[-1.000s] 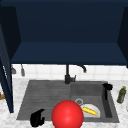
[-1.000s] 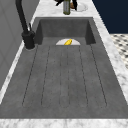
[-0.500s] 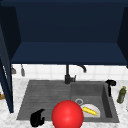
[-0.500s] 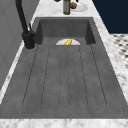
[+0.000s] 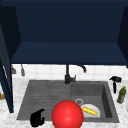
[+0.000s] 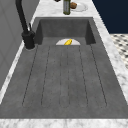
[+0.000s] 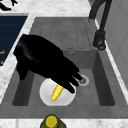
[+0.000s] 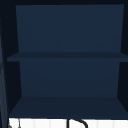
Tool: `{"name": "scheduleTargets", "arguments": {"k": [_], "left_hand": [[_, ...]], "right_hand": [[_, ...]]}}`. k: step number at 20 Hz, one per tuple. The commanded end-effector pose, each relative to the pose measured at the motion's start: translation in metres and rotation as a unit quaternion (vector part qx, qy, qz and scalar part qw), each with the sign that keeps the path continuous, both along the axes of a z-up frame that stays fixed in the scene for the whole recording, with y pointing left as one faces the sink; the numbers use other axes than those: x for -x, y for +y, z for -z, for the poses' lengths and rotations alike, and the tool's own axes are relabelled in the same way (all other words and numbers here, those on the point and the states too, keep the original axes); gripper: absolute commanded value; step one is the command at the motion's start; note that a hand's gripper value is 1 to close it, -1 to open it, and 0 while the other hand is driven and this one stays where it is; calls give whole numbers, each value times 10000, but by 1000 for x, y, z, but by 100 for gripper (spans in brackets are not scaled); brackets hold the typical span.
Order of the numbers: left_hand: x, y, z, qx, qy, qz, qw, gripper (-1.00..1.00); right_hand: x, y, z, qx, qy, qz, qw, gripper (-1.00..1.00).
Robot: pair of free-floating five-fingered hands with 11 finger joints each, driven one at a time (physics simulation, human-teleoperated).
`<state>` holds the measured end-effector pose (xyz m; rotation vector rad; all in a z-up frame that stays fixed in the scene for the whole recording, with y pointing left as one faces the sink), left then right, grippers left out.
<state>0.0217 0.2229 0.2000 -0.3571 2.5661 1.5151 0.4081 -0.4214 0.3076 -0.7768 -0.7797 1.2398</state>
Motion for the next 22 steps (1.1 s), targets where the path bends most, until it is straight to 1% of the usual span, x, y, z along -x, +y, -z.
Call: {"name": "scheduleTargets", "arguments": {"k": [1,5,10,13,15,18,20,22], "left_hand": [[0,0,0,0,0,0,10000,0],[0,0,0,0,0,0,10000,0],[0,0,0,0,0,0,10000,0],[0,0,0,0,0,0,10000,0],[0,0,0,0,0,0,10000,0],[0,0,0,0,0,0,10000,0],[0,0,0,0,0,0,10000,0],[0,0,0,0,0,0,10000,0]], "right_hand": [[12,-12,-20,121,136,0,9998,-100],[26,-26,-38,56,119,-11,9999,-100],[36,-40,-52,122,318,-59,9994,-100],[39,-49,-54,129,434,-83,9989,-100],[40,-60,-59,112,407,-116,9990,-100],[40,-69,-58,29,622,-193,9979,-100],[39,-76,-57,25,739,-252,9969,-100],[39,-82,-50,-46,831,-291,9961,-100]]}}
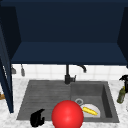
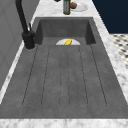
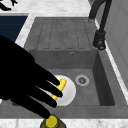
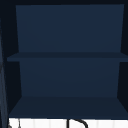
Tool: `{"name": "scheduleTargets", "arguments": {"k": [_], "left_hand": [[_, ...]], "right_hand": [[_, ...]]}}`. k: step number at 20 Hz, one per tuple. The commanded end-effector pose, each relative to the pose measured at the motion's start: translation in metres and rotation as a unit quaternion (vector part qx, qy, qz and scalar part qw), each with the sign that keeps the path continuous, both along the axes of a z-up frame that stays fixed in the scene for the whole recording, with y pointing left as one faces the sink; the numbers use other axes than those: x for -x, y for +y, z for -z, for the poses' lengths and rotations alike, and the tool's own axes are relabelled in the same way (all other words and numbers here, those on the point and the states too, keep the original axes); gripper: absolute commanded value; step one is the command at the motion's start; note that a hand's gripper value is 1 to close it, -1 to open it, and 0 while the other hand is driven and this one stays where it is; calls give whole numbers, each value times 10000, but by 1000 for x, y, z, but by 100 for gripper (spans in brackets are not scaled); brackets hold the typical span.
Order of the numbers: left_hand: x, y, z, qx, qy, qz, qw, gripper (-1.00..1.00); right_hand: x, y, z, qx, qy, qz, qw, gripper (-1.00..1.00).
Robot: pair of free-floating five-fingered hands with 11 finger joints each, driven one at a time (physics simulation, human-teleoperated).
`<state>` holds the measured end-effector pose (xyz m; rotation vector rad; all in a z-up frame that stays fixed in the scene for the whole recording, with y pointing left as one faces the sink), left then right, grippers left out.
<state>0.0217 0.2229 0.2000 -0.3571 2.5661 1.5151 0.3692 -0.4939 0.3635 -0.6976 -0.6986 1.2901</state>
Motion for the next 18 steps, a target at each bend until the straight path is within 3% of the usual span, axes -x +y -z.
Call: {"name": "scheduleTargets", "arguments": {"k": [1,4,12,18], "left_hand": [[0,0,0,0,0,0,10000,0],[0,0,0,0,0,0,10000,0],[0,0,0,0,0,0,10000,0],[0,0,0,0,0,0,10000,0]], "right_hand": [[-3,-12,8,-73,288,-194,9994,-100],[-9,-19,24,-174,273,-163,9993,-100],[-44,-30,59,-31,293,-313,9991,-100],[-55,-50,73,-239,284,-499,9981,-100]]}}
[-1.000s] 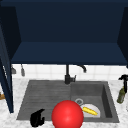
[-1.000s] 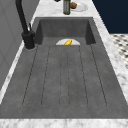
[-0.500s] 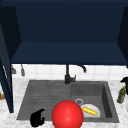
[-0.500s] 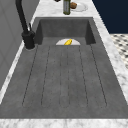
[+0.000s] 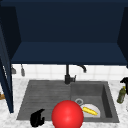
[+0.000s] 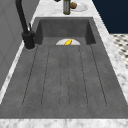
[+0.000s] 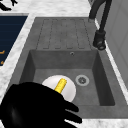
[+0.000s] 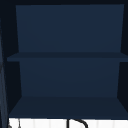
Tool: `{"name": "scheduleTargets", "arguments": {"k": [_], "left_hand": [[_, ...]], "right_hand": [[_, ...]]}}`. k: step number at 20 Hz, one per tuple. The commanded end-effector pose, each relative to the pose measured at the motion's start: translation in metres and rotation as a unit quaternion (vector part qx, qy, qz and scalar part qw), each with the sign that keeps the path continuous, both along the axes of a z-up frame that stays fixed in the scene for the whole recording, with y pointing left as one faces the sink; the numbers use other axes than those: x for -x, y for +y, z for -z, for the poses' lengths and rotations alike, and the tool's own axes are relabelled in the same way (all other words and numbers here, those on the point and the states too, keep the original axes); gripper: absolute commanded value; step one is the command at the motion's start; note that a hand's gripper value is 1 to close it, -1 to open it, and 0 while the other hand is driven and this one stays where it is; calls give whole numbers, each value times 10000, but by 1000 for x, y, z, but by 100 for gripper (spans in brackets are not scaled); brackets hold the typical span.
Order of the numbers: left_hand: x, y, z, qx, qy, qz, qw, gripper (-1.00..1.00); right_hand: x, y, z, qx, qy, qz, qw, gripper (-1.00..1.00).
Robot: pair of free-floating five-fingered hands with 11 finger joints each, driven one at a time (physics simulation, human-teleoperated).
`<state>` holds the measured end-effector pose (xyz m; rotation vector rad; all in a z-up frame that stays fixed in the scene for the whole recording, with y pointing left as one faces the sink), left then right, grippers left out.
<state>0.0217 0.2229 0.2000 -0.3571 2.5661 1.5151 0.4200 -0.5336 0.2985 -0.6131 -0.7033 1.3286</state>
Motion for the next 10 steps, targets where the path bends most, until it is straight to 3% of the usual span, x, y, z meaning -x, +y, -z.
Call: {"name": "scheduleTargets", "arguments": {"k": [1,10], "left_hand": [[0,0,0,0,0,0,10000,0],[0,0,0,0,0,0,10000,0]], "right_hand": [[-6,-13,11,-63,29,-292,9996,-100],[-27,-17,39,-64,173,-201,9996,-100]]}}
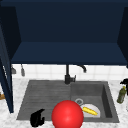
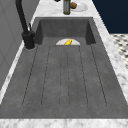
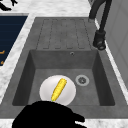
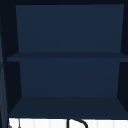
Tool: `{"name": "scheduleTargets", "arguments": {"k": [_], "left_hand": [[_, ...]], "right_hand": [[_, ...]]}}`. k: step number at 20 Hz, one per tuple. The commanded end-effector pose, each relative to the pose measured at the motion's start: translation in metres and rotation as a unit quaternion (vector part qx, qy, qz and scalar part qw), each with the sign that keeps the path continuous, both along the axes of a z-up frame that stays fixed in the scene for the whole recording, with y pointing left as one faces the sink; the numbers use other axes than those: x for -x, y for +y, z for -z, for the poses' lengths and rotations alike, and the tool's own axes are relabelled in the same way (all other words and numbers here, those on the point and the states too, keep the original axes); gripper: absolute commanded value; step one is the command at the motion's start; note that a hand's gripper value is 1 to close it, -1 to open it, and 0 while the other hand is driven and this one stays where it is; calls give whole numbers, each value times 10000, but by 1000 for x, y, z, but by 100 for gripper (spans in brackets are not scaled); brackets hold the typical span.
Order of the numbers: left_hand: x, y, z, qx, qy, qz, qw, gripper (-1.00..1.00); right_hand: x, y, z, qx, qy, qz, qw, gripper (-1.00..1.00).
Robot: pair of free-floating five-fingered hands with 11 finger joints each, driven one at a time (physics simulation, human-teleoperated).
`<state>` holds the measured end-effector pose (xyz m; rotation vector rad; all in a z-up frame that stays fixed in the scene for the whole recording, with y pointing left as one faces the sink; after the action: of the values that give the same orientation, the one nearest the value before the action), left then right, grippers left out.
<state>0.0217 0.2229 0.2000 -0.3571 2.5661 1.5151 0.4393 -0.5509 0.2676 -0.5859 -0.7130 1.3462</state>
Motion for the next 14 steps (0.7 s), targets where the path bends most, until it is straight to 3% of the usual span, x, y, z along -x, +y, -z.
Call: {"name": "scheduleTargets", "arguments": {"k": [1,11,14], "left_hand": [[0,0,0,0,0,0,10000,0],[0,0,0,0,0,0,10000,0],[0,0,0,0,0,0,10000,0]], "right_hand": [[-10,0,11,9,137,-98,9999,-100],[-46,-2,36,20,412,-284,9987,-100],[-58,-9,38,-83,668,-409,9969,-100]]}}
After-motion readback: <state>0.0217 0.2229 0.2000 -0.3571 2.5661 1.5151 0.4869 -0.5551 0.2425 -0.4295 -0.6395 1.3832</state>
